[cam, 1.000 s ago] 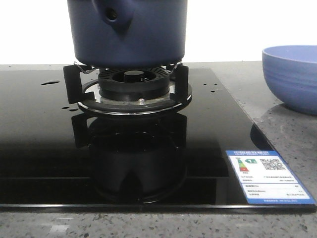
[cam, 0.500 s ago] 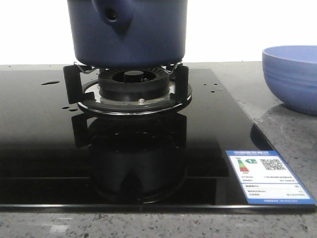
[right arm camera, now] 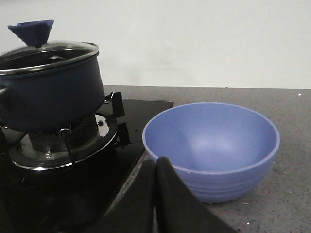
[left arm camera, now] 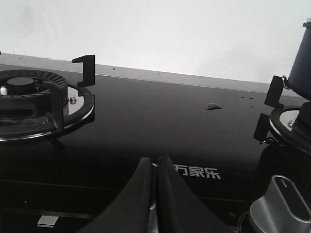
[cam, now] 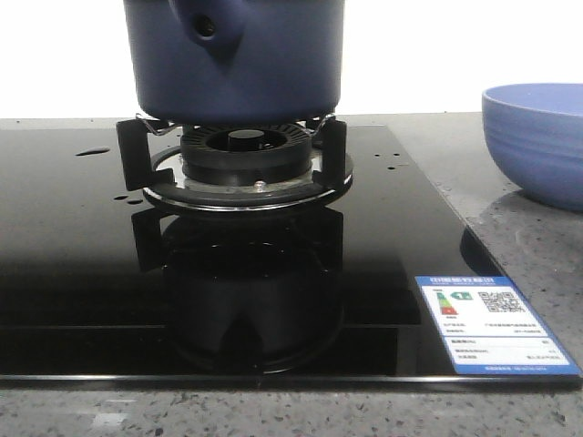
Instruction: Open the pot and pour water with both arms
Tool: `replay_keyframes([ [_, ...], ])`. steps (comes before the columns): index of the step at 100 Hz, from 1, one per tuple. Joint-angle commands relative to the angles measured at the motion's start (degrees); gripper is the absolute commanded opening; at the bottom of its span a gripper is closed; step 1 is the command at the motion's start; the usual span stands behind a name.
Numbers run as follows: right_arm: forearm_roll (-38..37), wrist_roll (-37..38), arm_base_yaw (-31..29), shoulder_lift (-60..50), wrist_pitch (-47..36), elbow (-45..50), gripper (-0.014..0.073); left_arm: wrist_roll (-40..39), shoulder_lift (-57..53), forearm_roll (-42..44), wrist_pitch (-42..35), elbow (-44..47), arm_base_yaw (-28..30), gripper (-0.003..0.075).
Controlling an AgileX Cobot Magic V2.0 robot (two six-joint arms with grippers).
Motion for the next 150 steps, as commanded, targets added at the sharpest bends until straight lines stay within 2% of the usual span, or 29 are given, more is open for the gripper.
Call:
replay_keyframes([
  [1, 1.3, -0.6, 0.1, 0.8, -3.8, -1.5, -0.0046, -0.6, -1.5, 0.1, -4.1, 1.9, -0.3, -0.0019],
  [65, 1.1, -0.6, 0.1, 0.8, -4.6, -1.5, -0.0046, -0.6, -1.5, 0.1, -4.1, 1.9, -0.3, -0.0019],
  [72, -2.5, 1.2, 0.1, 1.0, -6.8, -1.5, -0.0046, -0.6, -1.5, 0.1, -4.1, 1.9, -0.3, -0.0019],
  [77, -7.8, 7.2, 0.1, 1.3, -8.9, -1.5, -0.0046, -0.6, -1.5, 0.1, -4.1, 1.9, -0.3, -0.0019],
  [90, -37.2, 33.7, 0.1, 3.3, -14.4, -0.9, -0.0046, -0.6, -1.5, 0.1, -4.1, 1.9, -0.3, -0.0019],
  [94, -43.1, 38.3, 0.1, 4.2, -16.4, 0.1, -0.0046, -0.6, -1.5, 0.1, -4.1, 1.9, -0.3, -0.0019],
  [97, -44.9, 39.0, 0.1, 4.7, -18.8, 1.1, -0.0046, -0.6, -1.5, 0.1, -4.1, 1.9, -0.3, -0.0019],
  [109, -45.0, 39.0, 0.1, 5.4, -23.4, 6.6, -0.0046, -0.6, -1.5, 0.1, -4.1, 1.9, -0.3, -0.0019],
  [120, -44.9, 39.0, 0.1, 3.2, -23.6, 11.7, -0.0046, -0.6, -1.5, 0.1, -4.1, 1.9, -0.3, -0.0019],
  [134, -44.3, 39.0, -0.3, -2.4, -22.9, 16.4, -0.0046, -0.6, -1.5, 0.1, -4.1, 1.9, -0.3, -0.0019],
  [138, -44.3, 39.0, -0.7, -4.4, -19.6, 16.3, -0.0046, -0.6, -1.5, 0.1, -4.1, 1.9, -0.3, -0.0019],
  [150, -44.6, 39.0, -2.2, -7.0, -17.0, 16.3, -0.0046, -0.6, -1.5, 0.1, -4.1, 1.9, -0.3, -0.0019],
])
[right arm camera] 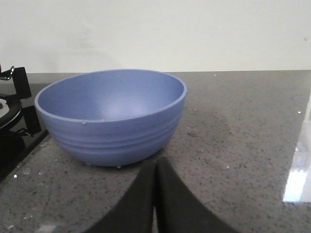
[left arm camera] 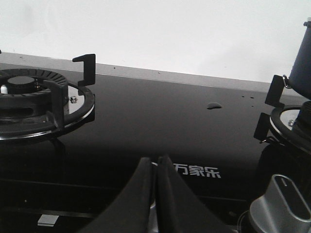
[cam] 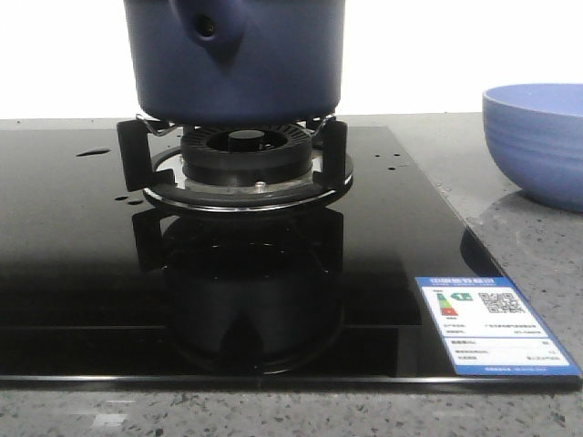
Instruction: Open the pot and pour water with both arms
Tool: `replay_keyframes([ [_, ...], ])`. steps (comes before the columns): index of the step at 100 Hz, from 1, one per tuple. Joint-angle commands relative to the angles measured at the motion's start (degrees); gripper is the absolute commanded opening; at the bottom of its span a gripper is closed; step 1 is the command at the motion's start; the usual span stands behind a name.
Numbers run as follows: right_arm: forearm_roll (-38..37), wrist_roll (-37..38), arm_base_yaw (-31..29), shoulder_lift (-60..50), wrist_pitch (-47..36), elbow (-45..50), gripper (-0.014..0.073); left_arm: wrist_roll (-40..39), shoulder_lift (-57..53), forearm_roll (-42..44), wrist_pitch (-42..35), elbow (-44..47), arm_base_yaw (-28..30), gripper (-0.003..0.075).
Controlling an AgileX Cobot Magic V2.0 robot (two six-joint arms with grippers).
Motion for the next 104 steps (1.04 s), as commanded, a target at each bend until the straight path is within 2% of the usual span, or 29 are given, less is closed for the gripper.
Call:
replay_keyframes([
  [1, -0.6, 0.1, -1.2, -1.3, -2.0, 1.5, -0.0046, -0.5, -1.5, 0.1, -4.3, 1.9, -0.3, -0.0019],
  [104, -0.7, 0.1, -1.8, -1.4, -1.0, 1.5, -0.0046, -0.5, -1.5, 0.1, -4.3, 1.9, -0.3, -0.0019],
])
